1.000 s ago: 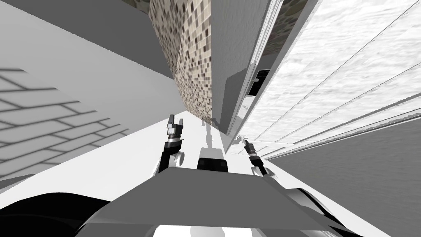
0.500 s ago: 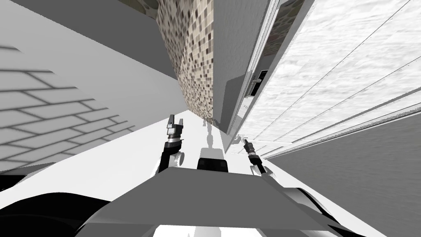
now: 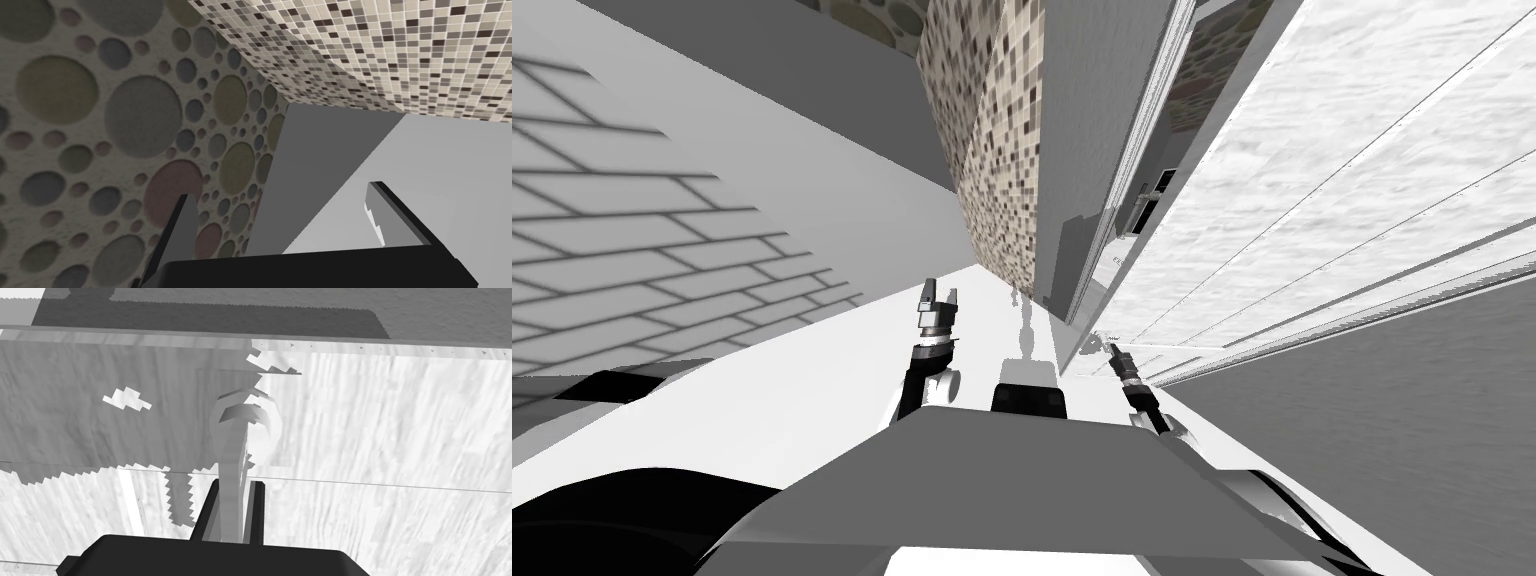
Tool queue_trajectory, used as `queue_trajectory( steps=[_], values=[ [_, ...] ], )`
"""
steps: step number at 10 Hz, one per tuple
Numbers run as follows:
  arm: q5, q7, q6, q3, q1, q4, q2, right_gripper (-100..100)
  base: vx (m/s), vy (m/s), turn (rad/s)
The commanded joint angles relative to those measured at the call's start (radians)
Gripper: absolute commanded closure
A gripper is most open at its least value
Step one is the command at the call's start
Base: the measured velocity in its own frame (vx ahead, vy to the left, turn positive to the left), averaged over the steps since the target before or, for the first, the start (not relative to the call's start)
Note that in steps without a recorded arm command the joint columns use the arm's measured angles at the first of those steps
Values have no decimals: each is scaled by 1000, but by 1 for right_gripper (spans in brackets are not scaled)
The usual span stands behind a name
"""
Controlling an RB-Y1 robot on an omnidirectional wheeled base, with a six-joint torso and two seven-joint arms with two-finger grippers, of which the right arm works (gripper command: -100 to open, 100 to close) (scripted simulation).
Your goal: Pull the door open
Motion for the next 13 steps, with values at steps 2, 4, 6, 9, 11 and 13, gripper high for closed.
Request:
queue_trajectory(
  steps=[2,4,6,9,11,13],
  values=[
    [4,-13,-33,9,11,15,-11,100,-129,-19,66],
    [8,-29,-63,20,29,18,-25,100,-112,-56,107],
    [13,-46,-94,31,48,22,-41,100,-131,-74,117],
    [13,-51,-125,40,45,54,-40,100,-97,-35,80],
    [10,-54,-142,45,51,62,-45,100,-170,-68,152],
    [6,-60,-168,52,61,74,-53,100,-201,-97,199]
  ],
)
